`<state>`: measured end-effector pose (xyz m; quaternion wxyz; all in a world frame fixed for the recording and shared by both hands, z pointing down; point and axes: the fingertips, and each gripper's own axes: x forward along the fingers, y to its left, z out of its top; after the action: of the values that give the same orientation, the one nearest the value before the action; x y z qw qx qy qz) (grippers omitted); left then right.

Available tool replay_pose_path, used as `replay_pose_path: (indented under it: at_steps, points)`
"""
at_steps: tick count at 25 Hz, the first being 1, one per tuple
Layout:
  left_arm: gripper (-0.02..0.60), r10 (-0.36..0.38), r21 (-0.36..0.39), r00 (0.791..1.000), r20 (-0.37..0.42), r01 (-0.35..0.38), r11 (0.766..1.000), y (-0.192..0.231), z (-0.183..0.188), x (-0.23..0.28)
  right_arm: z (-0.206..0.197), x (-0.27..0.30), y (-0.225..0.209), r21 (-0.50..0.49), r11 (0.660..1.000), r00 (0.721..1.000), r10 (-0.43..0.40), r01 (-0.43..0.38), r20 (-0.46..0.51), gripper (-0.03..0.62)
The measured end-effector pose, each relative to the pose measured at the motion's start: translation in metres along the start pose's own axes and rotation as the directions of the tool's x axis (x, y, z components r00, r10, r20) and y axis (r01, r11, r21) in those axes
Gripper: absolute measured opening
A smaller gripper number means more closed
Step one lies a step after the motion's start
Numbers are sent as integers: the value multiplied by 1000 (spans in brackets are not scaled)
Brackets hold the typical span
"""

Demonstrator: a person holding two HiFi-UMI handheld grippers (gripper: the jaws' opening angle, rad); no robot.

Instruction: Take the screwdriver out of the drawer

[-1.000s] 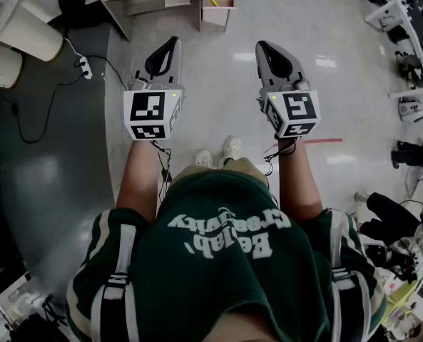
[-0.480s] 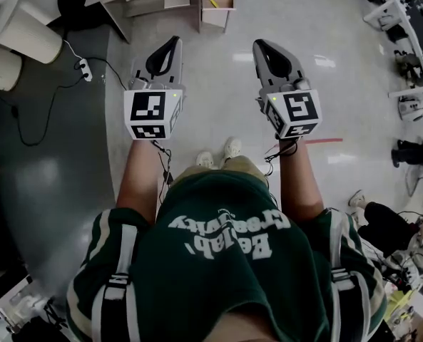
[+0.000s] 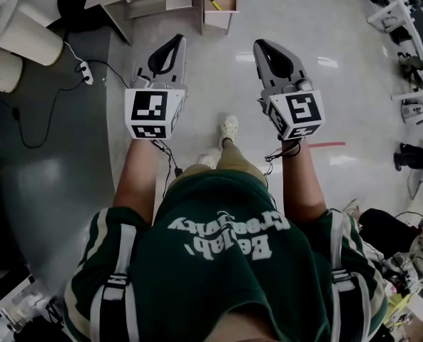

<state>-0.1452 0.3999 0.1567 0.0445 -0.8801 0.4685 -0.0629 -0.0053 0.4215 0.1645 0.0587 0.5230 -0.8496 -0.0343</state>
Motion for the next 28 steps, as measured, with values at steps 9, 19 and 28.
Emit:
replay_pose_path:
  at_steps: [9,19,28]
  points:
    - [19,24,-3,1000,-11,-24,1000,30,-2,99,-13,85,-71,15,999,999,38,-38,-9,35]
    - [19,66,-7,997,-41,-66,998,59,-8,231,-37,186,-159,15,991,990,134,-134,-38,35]
    - [20,78,-2,996,-45,-78,997,79,-25,304,-68,252,-190,25,980,978,199,-198,-61,35]
